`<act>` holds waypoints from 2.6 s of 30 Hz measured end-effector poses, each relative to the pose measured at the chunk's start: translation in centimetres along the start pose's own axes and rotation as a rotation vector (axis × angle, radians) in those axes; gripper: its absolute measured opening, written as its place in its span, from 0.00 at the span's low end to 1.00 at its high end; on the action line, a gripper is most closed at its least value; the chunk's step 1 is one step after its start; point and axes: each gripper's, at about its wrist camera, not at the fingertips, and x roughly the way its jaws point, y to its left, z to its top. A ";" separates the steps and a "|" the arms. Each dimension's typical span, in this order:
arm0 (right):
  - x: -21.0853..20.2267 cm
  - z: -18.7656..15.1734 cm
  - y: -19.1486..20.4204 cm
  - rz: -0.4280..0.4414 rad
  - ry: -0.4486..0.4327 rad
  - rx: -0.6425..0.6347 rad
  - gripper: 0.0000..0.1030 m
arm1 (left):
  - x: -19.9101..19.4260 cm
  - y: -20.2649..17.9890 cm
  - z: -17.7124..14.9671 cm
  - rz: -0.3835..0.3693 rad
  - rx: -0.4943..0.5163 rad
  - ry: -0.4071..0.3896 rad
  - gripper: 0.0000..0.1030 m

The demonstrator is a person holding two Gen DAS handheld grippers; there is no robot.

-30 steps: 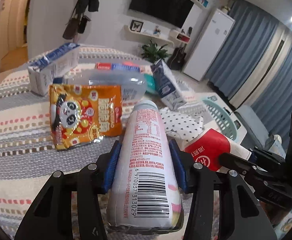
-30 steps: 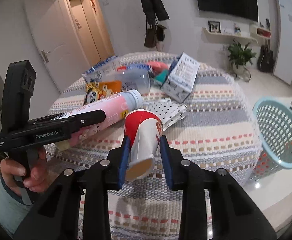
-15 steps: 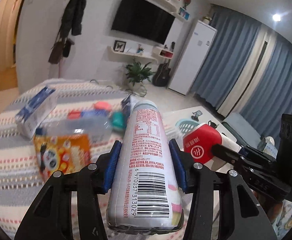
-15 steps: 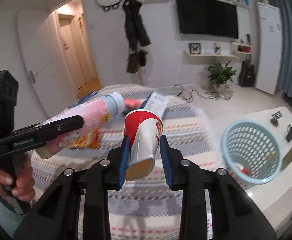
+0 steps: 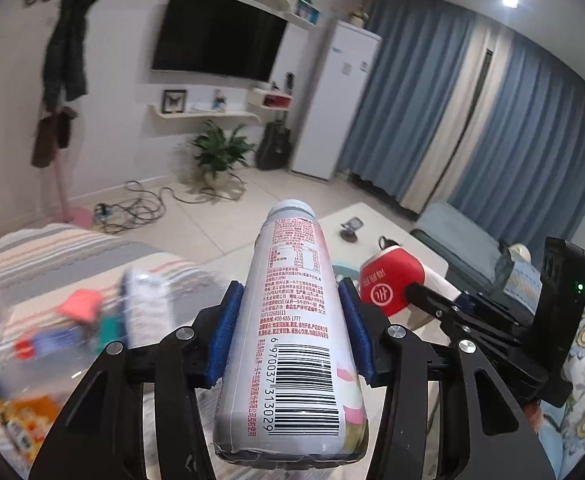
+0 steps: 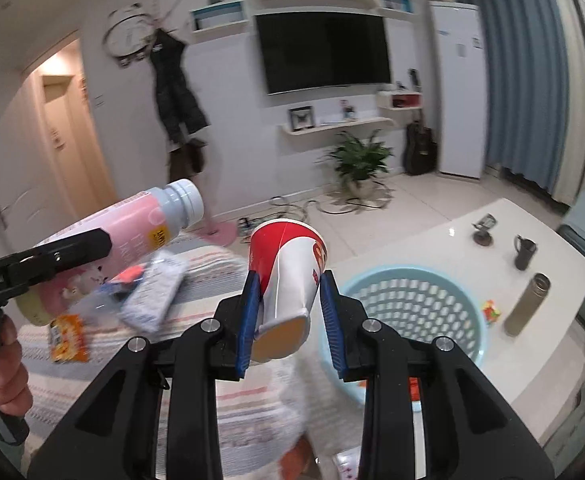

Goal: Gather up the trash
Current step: 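Carry the bottle and cup over the blue basket and open both tools, then move both tools back toward the table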

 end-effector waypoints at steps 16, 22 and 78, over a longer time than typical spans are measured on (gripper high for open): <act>7.5 -3.5 -13.2 -0.171 0.128 0.186 0.27 | 15.9 -6.0 -2.2 -0.089 0.108 0.244 0.46; 9.8 -5.5 -15.1 -0.188 0.189 0.217 0.27 | 18.6 -6.5 -3.9 -0.099 0.117 0.309 0.46; 4.2 -7.6 17.5 0.152 0.168 -0.245 0.77 | -15.2 18.9 -10.3 0.333 -0.325 -0.130 0.69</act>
